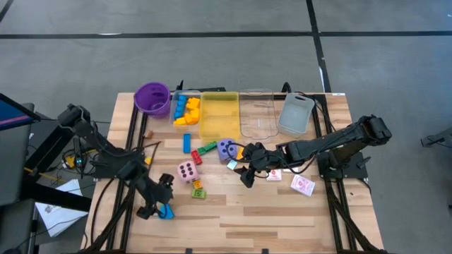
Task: Pick & Place Toys
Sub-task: Put the bottom blue stud game piece into the left transparent bin
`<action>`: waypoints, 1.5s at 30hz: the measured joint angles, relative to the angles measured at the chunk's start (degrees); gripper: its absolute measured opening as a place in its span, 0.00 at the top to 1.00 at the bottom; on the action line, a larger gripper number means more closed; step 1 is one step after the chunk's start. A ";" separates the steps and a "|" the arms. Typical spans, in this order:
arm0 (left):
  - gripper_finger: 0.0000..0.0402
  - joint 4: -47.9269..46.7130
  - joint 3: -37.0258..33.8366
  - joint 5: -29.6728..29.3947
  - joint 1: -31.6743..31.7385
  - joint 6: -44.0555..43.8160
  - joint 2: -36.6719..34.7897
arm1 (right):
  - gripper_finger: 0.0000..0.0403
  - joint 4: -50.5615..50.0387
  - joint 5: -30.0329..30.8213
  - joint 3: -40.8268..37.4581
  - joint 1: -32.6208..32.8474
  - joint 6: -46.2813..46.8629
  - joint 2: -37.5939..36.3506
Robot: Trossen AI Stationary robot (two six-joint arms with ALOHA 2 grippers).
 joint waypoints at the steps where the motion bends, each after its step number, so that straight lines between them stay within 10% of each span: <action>1: 0.19 -0.02 0.00 0.00 -0.18 0.01 0.99 | 0.42 0.00 0.00 0.00 0.00 0.02 0.00; 14: 0.19 -0.11 0.00 1.97 -0.32 0.13 12.17 | 0.42 -0.26 -0.01 0.00 0.02 0.63 0.00; 45: 0.19 6.78 -5.10 1.56 -6.16 9.06 12.26 | 0.42 -1.88 -0.02 0.00 3.04 1.34 -0.02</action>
